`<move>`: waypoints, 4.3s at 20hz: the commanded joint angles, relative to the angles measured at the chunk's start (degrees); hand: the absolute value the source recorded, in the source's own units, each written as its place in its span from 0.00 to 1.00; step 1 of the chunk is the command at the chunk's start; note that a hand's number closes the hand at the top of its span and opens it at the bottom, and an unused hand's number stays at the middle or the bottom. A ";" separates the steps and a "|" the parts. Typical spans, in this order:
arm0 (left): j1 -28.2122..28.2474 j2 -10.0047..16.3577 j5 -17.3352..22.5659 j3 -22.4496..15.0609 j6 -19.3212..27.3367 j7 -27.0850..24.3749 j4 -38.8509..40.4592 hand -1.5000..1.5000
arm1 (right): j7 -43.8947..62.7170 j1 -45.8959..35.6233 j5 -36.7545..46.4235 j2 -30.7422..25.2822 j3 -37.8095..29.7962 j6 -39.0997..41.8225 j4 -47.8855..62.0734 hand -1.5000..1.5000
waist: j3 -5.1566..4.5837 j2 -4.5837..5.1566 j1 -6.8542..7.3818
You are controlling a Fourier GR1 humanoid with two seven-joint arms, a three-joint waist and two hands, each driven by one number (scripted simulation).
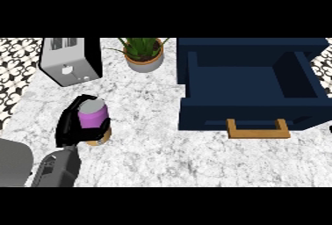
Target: Pick up the can, place it into the drawer and close the drawer
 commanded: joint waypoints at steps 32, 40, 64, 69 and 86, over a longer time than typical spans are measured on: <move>-44.40 -4.25 -1.15 -26.16 31.63 37.82 -5.98 1.00 | -1.42 0.24 2.66 0.79 1.78 -0.94 -0.05 0.00 | -0.01 0.24 -1.19; -57.67 -4.26 3.17 -27.87 36.60 39.26 5.21 1.00 | -2.97 -0.35 -0.11 0.07 -0.06 -0.09 1.66 0.00 | 0.04 0.29 -1.76; -70.85 -4.26 19.72 -38.16 38.81 24.21 35.00 1.00 | 2.78 -7.89 2.27 -1.93 1.13 -2.17 2.39 0.00 | 0.09 1.31 -4.65; -69.45 -4.26 22.92 -43.62 43.38 23.93 34.43 1.00 | 1.48 -7.92 2.25 -1.82 2.03 -1.12 2.99 0.00 | 0.16 1.59 -6.73; -67.01 -4.26 26.30 -50.57 47.42 19.75 39.22 0.00 | 3.32 -14.02 3.79 -2.77 2.72 -2.83 5.07 0.00 | 0.16 2.10 -7.43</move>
